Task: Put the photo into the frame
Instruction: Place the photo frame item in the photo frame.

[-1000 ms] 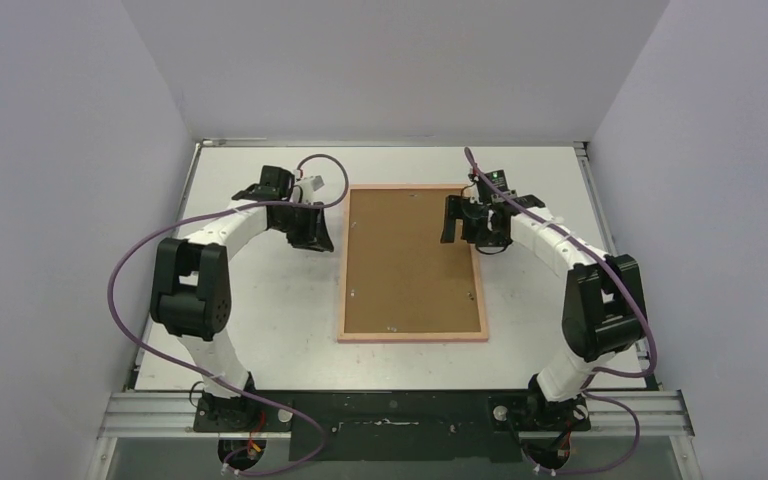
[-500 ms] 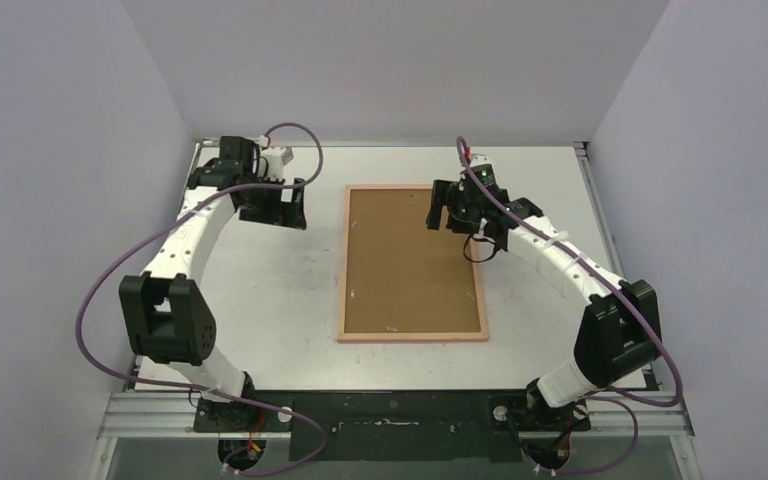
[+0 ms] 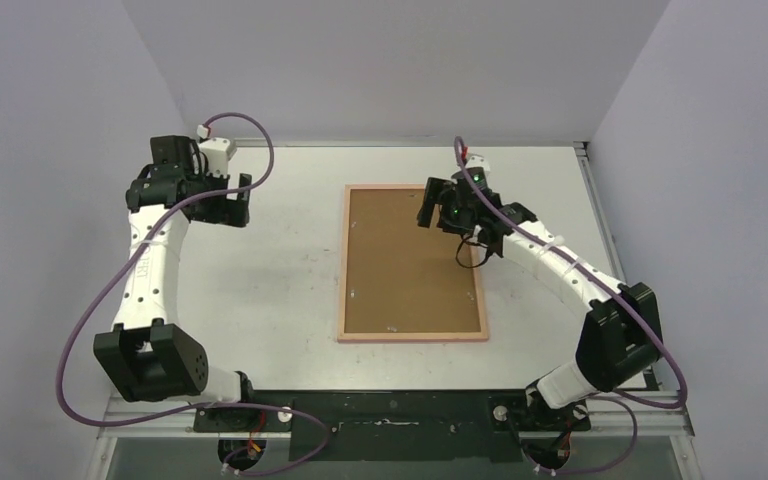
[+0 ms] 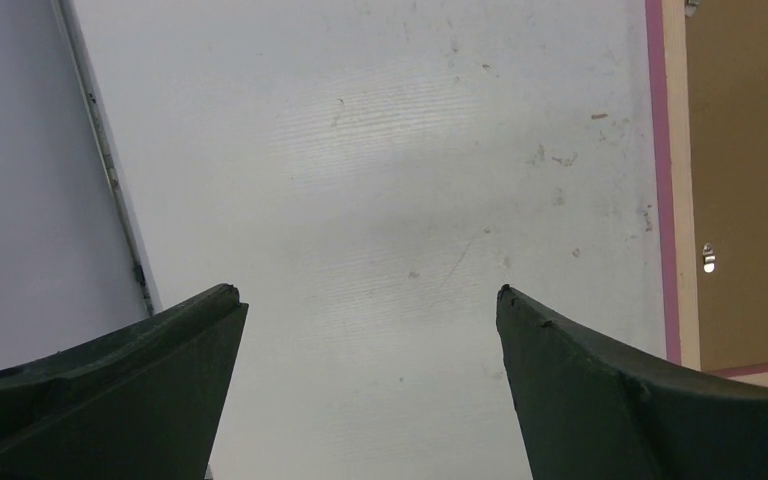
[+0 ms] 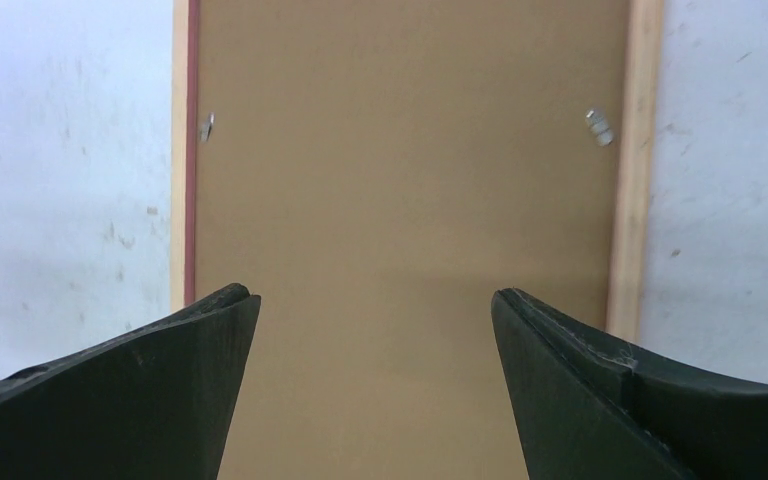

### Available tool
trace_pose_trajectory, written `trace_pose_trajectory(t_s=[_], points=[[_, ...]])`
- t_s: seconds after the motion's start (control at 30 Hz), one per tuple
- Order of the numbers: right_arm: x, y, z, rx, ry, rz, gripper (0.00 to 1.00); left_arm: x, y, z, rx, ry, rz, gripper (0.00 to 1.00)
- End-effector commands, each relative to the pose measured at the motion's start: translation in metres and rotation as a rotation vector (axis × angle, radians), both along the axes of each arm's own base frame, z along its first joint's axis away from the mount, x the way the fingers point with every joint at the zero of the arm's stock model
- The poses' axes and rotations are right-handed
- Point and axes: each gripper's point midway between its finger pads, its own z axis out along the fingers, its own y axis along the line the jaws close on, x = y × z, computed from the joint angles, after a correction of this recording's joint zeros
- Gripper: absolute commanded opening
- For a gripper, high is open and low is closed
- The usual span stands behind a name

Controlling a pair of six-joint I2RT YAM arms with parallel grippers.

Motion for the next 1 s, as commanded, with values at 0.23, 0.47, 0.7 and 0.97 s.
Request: trace_pose_trajectory(t_s=[0.23, 0.47, 0.7, 0.97], points=[[-0.009, -0.014, 0.048, -0.042, -0.171, -0.059, 0.9, -0.007, -0.014, 0.004, 0.054, 0.003, -0.284, 0.96], [-0.005, -0.008, 0.049, -0.02, -0.134, -0.054, 0.9, -0.001, -0.037, 0.017, 0.239, -0.1, -0.516, 0.96], [-0.018, 0.045, 0.021, -0.091, -0.095, -0.001, 0.9, -0.011, -0.095, -0.008, 0.054, -0.043, -0.554, 0.96], [-0.025, 0.078, 0.01, -0.097, -0.091, 0.082, 0.97, -0.003, -0.154, -0.058, -0.367, 0.194, -0.394, 0.96]])
